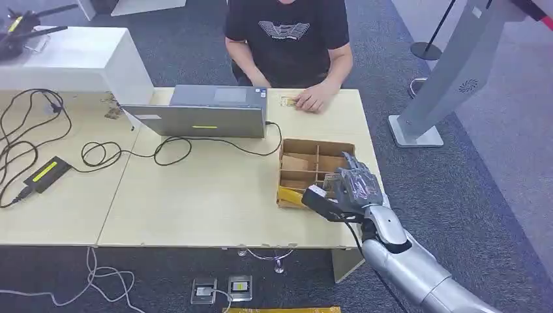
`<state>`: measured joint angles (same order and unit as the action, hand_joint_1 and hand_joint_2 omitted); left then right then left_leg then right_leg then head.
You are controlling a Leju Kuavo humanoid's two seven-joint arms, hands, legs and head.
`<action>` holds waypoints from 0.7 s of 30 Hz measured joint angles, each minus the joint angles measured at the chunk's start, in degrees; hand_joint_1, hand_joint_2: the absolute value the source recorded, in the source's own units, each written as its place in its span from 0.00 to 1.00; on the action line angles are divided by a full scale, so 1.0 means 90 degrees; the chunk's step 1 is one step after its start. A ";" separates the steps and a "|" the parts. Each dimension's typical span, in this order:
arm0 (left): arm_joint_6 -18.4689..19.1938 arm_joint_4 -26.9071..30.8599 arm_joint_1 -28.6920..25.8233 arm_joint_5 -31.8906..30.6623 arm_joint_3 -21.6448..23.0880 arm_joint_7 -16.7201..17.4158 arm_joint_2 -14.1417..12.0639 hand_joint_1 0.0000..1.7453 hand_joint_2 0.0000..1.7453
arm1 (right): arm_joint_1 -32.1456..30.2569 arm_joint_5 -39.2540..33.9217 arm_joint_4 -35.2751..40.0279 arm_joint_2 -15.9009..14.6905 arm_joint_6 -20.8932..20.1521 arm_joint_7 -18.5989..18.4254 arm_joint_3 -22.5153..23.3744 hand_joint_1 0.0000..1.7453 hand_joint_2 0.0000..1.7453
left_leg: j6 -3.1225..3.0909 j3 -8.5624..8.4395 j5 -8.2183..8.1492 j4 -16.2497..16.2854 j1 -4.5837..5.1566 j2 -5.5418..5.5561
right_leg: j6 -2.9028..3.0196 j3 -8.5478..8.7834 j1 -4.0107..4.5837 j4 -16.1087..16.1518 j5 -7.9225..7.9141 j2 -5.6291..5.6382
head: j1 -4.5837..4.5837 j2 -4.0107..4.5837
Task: Pass the card to the sensor for recognition and then transmit it.
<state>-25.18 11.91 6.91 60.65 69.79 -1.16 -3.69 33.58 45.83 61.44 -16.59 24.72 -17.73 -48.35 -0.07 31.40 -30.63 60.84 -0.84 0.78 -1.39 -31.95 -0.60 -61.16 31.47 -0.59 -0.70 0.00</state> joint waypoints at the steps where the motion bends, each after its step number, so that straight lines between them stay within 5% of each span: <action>1: 0.0000 0.0000 0.0000 0.0000 0.0000 0.0000 0.0000 0.00 0.00 | 0.0000 0.0002 0.0000 0.0000 0.0000 0.0012 0.0000 1.00 1.00 | 0.0000 0.0000 0.0000 0.0000 0.0000 0.0000 | 0.0000 0.0000 0.0000 0.0000 0.0000 0.0000 | 0.0000 0.0000; 21: 0.0000 0.0000 -0.0002 0.0007 0.0000 0.0000 0.0002 0.00 0.00 | 0.0198 0.0461 0.0551 0.0000 0.0447 -0.0058 0.0187 1.00 1.00 | 0.0000 0.0001 0.0000 0.0000 0.0000 0.0000 | 0.0001 0.0001 0.0000 0.0000 -0.0001 -0.0001 | 0.0000 -0.0002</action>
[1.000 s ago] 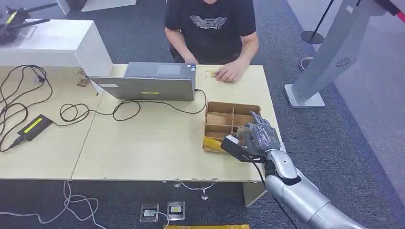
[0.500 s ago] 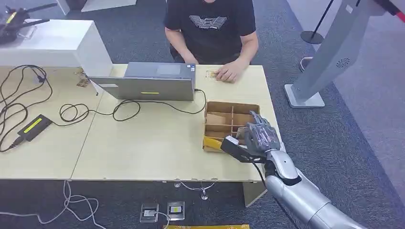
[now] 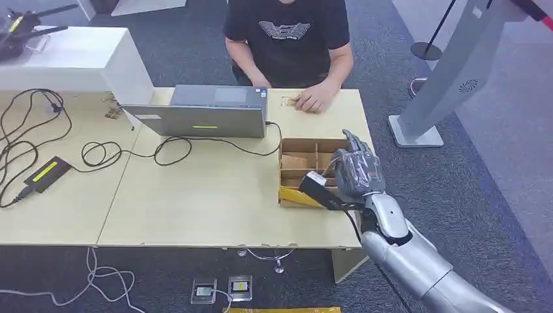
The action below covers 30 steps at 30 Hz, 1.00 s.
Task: Pass the card to the sensor for recognition and then transmit it.
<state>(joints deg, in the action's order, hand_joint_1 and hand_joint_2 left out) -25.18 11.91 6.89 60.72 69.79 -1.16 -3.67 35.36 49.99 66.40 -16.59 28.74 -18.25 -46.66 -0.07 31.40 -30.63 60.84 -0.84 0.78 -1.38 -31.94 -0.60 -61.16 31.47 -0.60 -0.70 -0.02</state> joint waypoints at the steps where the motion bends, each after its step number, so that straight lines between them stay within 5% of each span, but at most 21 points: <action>1: 0.0000 0.0000 0.0000 -0.0002 0.0000 0.0000 0.0000 0.00 0.00 | 0.0006 0.0007 0.0027 0.0000 0.0000 -0.0002 0.0007 1.00 1.00 | 0.0000 0.0000 0.0000 0.0000 0.0000 0.0000 | 0.0000 0.0000 0.0000 0.0000 0.0000 0.0000 | -0.0002 0.0000; 30: 0.0000 0.0000 0.0000 -0.0092 0.0056 0.0000 0.0000 0.00 0.00 | 0.0198 -0.0010 0.0245 0.0000 0.0474 0.0027 0.0187 1.00 1.00 | 0.0000 0.0002 0.0000 0.0000 0.0000 0.0000 | 0.0000 0.0000 0.0000 0.0000 0.0000 0.0000 | -0.0002 0.0002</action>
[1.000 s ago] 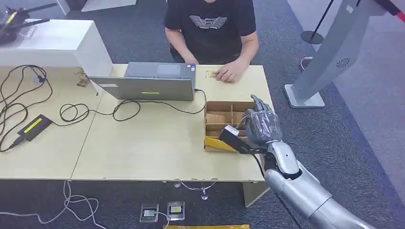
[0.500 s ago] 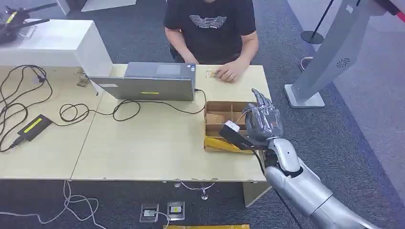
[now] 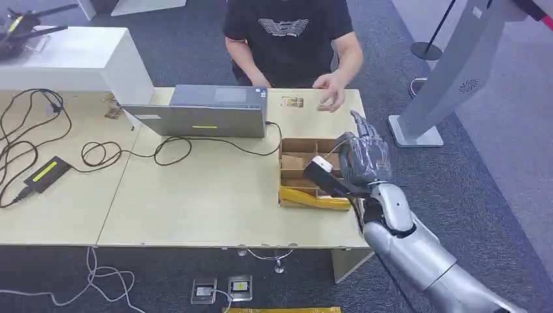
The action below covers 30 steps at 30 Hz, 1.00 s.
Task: Pass the card to the sensor for recognition and then transmit it.
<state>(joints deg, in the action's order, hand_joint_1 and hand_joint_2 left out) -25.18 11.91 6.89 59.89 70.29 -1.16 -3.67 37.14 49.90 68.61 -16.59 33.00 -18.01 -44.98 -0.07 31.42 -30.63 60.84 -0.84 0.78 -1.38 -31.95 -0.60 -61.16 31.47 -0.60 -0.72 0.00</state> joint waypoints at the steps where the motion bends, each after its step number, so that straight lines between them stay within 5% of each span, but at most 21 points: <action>1: 0.0002 0.0000 0.0000 -0.0007 0.0000 0.0000 0.0000 0.00 0.00 | 0.0012 -0.0012 -0.0012 0.0000 0.0005 0.0000 0.0000 1.00 1.00 | 0.0000 0.0000 0.0000 0.0000 0.0000 0.0000 | 0.0000 0.0000 0.0000 0.0000 0.0000 0.0000 | 0.0002 -0.0002; 30: -0.0017 0.0002 0.0003 -0.0066 0.0049 -0.0041 0.0032 0.00 0.00 | 0.0589 -0.0134 -0.0432 0.0036 -0.0141 -0.0063 -0.0012 1.00 1.00 | 0.0000 0.0003 0.0000 0.0000 0.0000 0.0001 | 0.0000 -0.0001 0.0000 0.0000 0.0000 -0.0002 | 0.0002 0.0000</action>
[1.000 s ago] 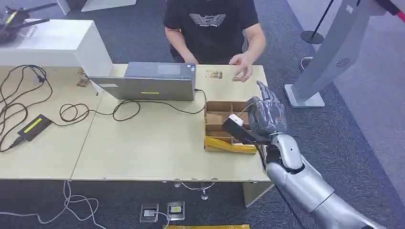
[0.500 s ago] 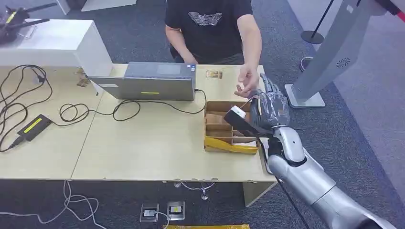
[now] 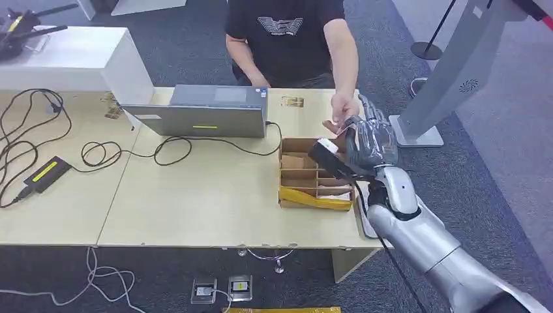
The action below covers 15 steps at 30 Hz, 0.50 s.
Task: Pass the card to the sensor for recognition and then transmit it.
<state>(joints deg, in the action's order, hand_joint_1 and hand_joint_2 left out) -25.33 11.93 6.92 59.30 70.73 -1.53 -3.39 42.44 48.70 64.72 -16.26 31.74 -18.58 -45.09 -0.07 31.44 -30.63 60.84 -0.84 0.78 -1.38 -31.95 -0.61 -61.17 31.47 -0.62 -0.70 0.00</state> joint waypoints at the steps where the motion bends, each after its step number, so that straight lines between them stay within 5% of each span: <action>1: 0.0010 0.0000 0.0000 0.0000 0.0000 0.0000 0.0002 0.00 0.00 | 0.0021 0.0005 -0.0024 0.0002 -0.0022 -0.0024 0.0000 1.00 1.00 | 0.0000 0.0000 0.0000 0.0000 0.0000 0.0000 | 0.0000 0.0000 0.0000 0.0000 0.0000 0.0000 | 0.0000 0.0000; 9: 0.0012 0.0000 0.0000 0.0032 0.0002 0.0002 0.0019 0.00 0.00 | 0.0228 0.0029 -0.0311 0.0022 -0.0073 -0.0097 -0.0097 0.91 1.00 | 0.0000 0.0003 0.0000 0.0000 0.0000 0.0000 | 0.0000 -0.0002 0.0000 0.0000 0.0000 -0.0001 | -0.0002 -0.0002; 10: 0.0012 0.0000 0.0000 0.0032 0.0002 0.0002 0.0019 0.00 0.00 | 0.0246 0.0027 -0.0355 0.0027 -0.0068 -0.0100 -0.0097 0.80 1.00 | 0.0000 0.0003 0.0000 0.0000 0.0000 0.0000 | 0.0000 -0.0002 0.0000 0.0000 0.0000 -0.0001 | 0.0000 -0.0002; 11: 0.0010 0.0000 0.0000 0.0036 0.0002 0.0002 0.0019 0.00 0.00 | 0.0257 0.0024 -0.0381 0.0027 -0.0063 -0.0100 -0.0097 0.00 1.00 | 0.0000 0.0003 0.0000 0.0000 0.0000 0.0000 | 0.0000 -0.0001 0.0000 0.0000 0.0000 -0.0001 | 0.0000 -0.0002; 15: 0.0010 0.0000 0.0000 0.0049 0.0002 0.0002 0.0022 0.00 0.00 | 0.0300 0.0017 -0.0457 0.0044 -0.0053 -0.0109 -0.0124 0.00 1.00 | 0.0000 0.0003 0.0000 0.0000 0.0000 0.0000 | 0.0000 -0.0002 0.0000 0.0000 0.0000 0.0000 | 0.0000 0.0000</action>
<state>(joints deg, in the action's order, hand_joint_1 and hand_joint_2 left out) -25.24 11.93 6.92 59.73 70.75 -1.51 -3.19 45.14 48.85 60.61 -15.87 31.26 -19.56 -46.21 -0.07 31.46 -30.63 60.84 -0.85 0.79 -1.38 -31.97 -0.60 -61.17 31.47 -0.62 -0.70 0.00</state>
